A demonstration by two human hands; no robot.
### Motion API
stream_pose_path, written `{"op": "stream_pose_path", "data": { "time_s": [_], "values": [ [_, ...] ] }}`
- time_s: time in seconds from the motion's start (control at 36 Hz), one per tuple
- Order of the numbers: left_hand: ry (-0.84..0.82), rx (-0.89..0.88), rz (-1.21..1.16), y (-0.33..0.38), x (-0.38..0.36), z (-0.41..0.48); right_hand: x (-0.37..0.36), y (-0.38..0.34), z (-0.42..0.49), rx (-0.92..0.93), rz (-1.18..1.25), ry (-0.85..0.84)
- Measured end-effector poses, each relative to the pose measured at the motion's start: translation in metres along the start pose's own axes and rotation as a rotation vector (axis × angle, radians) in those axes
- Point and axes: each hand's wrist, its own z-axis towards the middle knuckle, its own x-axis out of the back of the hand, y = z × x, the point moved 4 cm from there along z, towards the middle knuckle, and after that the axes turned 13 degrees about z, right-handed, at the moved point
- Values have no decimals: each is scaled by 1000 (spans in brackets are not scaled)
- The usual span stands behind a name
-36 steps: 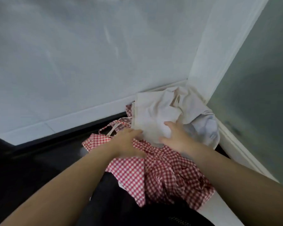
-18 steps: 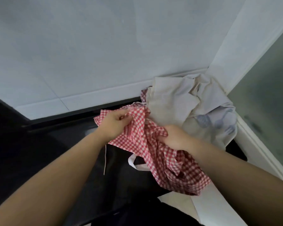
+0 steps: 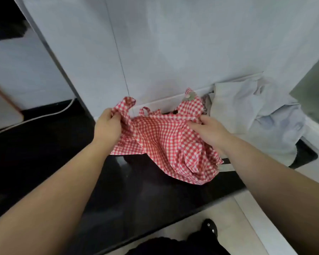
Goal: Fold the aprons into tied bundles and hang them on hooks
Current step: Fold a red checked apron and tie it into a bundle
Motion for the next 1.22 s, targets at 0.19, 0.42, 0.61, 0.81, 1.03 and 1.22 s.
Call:
{"op": "stream_pose_path", "data": {
  "time_s": [0.19,0.42,0.61,0.81,1.03,1.22],
  "values": [
    [29,118,619,-42,32,-25,-52,22,-38,-99,142,-52],
    [-419,-616,473,-39,25,-71,-106,7,-73,-87,105,-394],
    [-538,-536,420,-43,15,-98,-95,-4,-100,-133,-34,-495],
    [-439,-102,93,-58,26,-123,-72,24,-124,-276,178,-244],
    [-214,20,-14,-89,32,-202,-66,51,-176,-44,-324,-311],
    [-525,109,-409,-94,37,-279,-78,40,-211,331,-404,-404]
  ]
}}
